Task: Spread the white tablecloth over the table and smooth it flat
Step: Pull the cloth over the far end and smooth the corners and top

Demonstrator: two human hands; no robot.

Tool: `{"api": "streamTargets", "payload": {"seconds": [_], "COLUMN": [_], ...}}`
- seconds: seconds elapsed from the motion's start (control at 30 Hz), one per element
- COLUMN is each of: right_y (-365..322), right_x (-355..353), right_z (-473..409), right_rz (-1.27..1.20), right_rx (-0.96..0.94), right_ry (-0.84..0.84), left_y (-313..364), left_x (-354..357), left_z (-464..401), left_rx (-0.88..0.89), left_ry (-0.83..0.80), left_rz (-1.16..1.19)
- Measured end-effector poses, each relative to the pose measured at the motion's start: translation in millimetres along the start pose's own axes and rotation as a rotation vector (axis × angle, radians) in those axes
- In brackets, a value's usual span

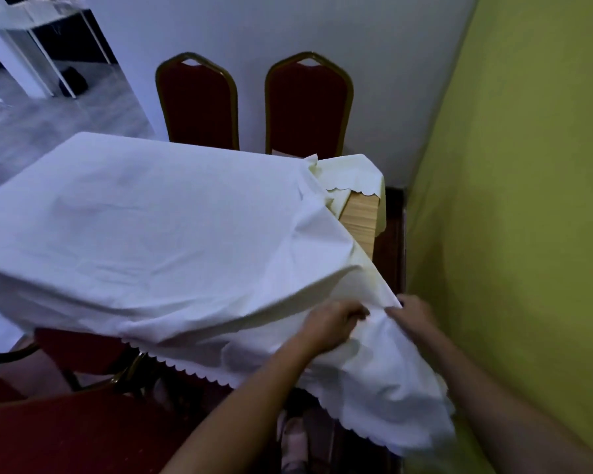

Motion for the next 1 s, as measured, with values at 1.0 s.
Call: {"api": "streamTargets", "payload": {"seconds": [1.0], "right_y": [-26.3], "right_x": [23.8], "right_z": [-38.1], "right_rz": [-0.440], "right_rx": [0.444], "right_ry": [0.169], "left_y": [-116.1], "left_x": [8.1], "left_z": [-62.2], "left_rx": [-0.063], "left_ry": [-0.294], "left_rz": [-0.500]}}
Point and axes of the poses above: each hand's wrist, its own z-axis away from the middle knuckle, its own x-axis out of the palm, y = z × x, the point moved 6 cm from there along -z, towards the middle knuckle, and after that the axes turned 9 degrees about y, right-handed, at the moved point
